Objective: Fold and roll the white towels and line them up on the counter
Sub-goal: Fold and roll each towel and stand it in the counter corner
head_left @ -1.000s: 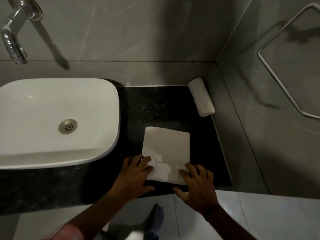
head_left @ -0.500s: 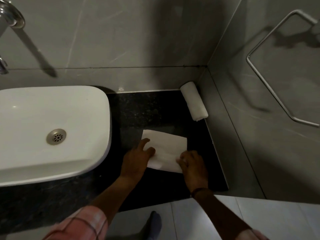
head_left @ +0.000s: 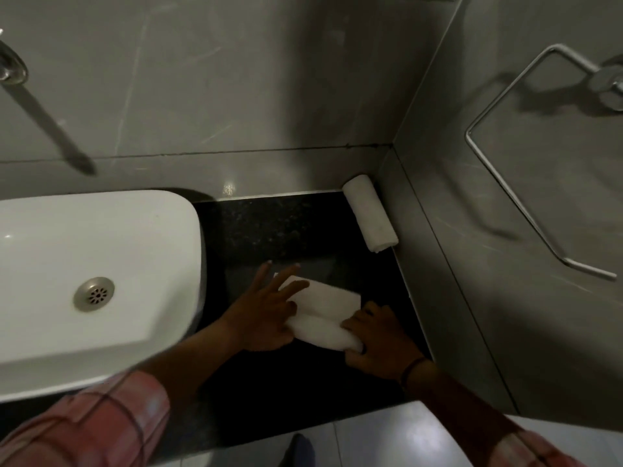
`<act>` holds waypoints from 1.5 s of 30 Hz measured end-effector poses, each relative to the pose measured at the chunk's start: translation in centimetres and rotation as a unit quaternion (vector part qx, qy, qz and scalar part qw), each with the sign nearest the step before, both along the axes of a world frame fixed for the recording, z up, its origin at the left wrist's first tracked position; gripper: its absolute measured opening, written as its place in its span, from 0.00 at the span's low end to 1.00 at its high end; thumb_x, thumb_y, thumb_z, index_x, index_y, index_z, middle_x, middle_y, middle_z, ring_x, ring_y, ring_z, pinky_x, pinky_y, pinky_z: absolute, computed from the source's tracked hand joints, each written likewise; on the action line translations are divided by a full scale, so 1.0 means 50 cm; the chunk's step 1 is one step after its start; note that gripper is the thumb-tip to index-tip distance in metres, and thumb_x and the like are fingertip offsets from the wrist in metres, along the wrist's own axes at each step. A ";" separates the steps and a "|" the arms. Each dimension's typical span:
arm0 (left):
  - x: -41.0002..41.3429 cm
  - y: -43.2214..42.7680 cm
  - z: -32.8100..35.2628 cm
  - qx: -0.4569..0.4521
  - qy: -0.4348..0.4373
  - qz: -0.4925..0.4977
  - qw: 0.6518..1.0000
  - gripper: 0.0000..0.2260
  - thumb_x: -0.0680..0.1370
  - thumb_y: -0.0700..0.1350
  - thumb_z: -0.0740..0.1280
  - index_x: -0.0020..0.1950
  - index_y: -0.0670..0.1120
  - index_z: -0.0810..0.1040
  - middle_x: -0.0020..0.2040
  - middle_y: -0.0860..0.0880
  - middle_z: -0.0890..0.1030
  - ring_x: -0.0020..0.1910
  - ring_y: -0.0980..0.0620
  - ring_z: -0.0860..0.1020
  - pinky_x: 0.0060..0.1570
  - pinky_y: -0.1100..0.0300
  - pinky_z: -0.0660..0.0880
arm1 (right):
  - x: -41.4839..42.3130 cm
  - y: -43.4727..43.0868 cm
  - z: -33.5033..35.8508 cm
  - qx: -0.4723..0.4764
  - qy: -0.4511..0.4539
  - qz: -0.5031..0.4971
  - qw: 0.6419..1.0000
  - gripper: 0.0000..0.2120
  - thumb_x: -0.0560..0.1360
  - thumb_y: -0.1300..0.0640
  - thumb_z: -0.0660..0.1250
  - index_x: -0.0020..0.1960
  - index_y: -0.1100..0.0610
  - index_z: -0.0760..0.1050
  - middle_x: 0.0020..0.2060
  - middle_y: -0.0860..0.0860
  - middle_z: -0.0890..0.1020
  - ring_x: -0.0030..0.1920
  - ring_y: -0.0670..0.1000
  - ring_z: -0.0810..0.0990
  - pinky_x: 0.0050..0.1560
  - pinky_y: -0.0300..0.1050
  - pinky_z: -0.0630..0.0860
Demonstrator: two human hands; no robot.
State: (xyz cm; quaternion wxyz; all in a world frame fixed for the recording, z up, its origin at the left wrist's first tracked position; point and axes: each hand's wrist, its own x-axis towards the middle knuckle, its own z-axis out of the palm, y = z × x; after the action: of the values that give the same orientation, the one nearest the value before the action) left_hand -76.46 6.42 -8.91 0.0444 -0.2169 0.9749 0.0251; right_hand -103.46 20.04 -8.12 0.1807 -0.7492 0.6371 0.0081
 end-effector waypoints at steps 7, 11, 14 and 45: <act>-0.150 -0.089 0.053 0.014 -0.014 0.216 0.976 0.22 0.69 0.65 0.71 0.58 0.55 0.80 0.66 0.48 0.73 0.64 0.43 0.71 0.61 0.41 0.67 | 0.002 -0.034 -0.039 0.173 -0.322 -0.452 0.813 0.10 0.79 0.47 0.67 0.50 0.54 0.74 0.47 0.55 0.81 0.41 0.53 0.82 0.32 0.45 0.79; -0.176 -0.030 0.018 0.041 0.048 0.250 0.966 0.12 0.81 0.57 0.64 0.58 0.52 0.80 0.58 0.47 0.79 0.52 0.44 0.80 0.46 0.51 0.76 | 0.019 -0.013 -0.050 0.178 -0.242 -0.529 0.794 0.23 0.77 0.34 0.63 0.52 0.55 0.77 0.46 0.57 0.84 0.43 0.60 0.85 0.43 0.52 0.85; -0.188 0.017 0.004 0.100 0.065 0.317 0.941 0.18 0.82 0.59 0.61 0.66 0.52 0.76 0.69 0.44 0.72 0.60 0.44 0.78 0.47 0.51 0.77 | 0.041 0.002 -0.033 0.222 -0.292 -0.601 0.710 0.32 0.76 0.27 0.58 0.52 0.57 0.78 0.36 0.58 0.85 0.30 0.56 0.84 0.29 0.45 0.79; -0.375 -0.327 -0.066 0.243 0.120 0.201 0.941 0.41 0.81 0.68 0.56 0.83 0.53 0.37 0.84 0.52 0.36 0.82 0.44 0.46 0.78 0.40 0.50 | 0.020 -0.344 -0.026 0.095 -0.652 -0.670 0.341 0.24 0.82 0.42 0.64 0.58 0.63 0.81 0.54 0.60 0.85 0.56 0.58 0.84 0.56 0.51 0.82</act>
State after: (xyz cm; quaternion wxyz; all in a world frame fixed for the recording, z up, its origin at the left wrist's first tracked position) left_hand -95.20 -9.90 -12.21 -0.0274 -0.3859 0.8735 0.2955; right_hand -102.44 2.86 -9.40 0.5539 0.1832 0.6007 -0.5466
